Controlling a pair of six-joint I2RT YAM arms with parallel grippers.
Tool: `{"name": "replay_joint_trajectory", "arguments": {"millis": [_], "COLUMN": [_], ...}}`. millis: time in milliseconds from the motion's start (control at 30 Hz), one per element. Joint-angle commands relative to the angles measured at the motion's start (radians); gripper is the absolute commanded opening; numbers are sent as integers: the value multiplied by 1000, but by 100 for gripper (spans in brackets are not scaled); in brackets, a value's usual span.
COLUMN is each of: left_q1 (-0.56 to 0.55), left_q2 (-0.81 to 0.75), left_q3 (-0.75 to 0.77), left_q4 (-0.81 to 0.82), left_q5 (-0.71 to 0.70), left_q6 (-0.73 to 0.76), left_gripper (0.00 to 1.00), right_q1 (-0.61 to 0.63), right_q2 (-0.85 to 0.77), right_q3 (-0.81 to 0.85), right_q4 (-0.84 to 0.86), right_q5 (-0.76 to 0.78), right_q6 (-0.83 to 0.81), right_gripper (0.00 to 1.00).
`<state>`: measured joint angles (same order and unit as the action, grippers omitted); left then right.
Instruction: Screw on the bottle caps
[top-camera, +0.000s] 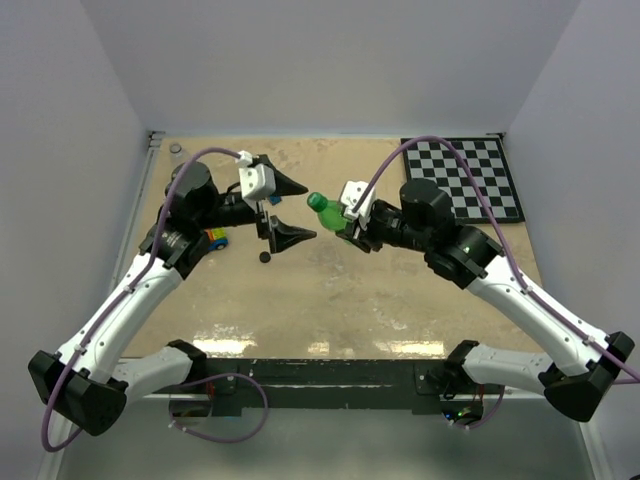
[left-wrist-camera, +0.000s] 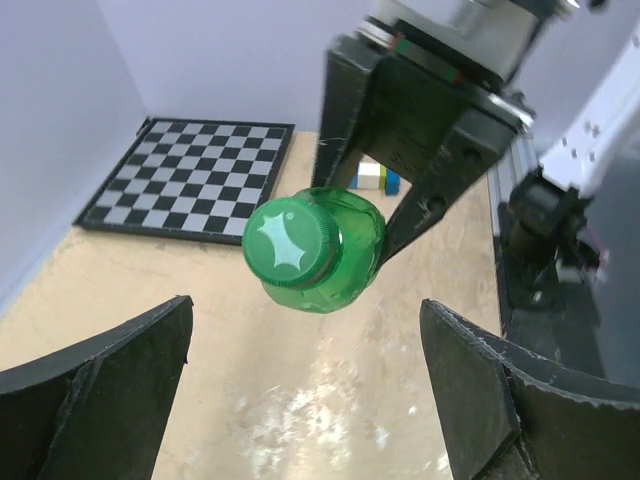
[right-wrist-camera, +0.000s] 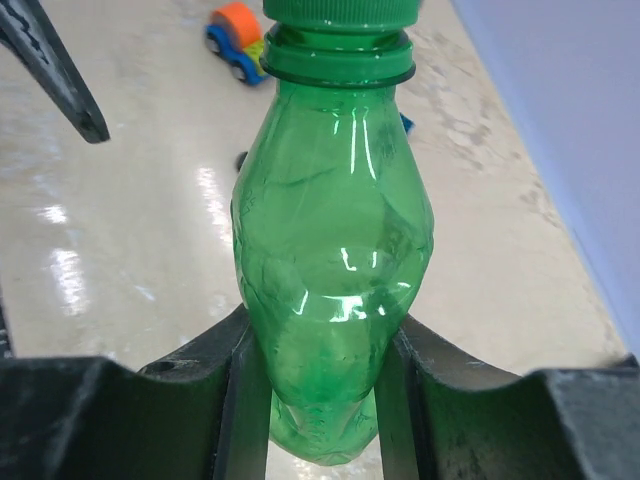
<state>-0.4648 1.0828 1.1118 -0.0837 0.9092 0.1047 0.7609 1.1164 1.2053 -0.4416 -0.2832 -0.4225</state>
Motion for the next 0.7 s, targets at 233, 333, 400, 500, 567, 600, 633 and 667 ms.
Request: {"name": "replay_joint_trajectory", "arguments": {"millis": [233,333,400,500,567,600,633,667], "left_q1": [5,2,-9,-46,-70,-83,-90,-95], "left_q2": [72,97,120,146,167,178,189,198], "left_q3": [105,152,187,241,284,301,315,322], "left_q4": [90,44,21,-20,-68,-88,-106,-123], "left_q5": [-437,-498,-530,-599,-645,-667,-681,-699], "left_q6": [-710,-787,-789,-786,-775,-764,-761,-766], "left_gripper": [96,93,89,87,87,86,86,85], "right_q1": [0,2,3,3,3,3,3,3], "right_q2": [10,22,26,29,31,33,34,37], "right_q3": [-53,-58,-58,-62,-66,-66,-66,-66], "right_q4": [172,185,185,184,182,181,179,178], "right_q5": [297,308,309,317,326,329,331,332], "right_q6": [-39,-45,-47,-50,-50,-50,-50,-50], "right_gripper": [0,0,0,0,0,0,0,0]}}
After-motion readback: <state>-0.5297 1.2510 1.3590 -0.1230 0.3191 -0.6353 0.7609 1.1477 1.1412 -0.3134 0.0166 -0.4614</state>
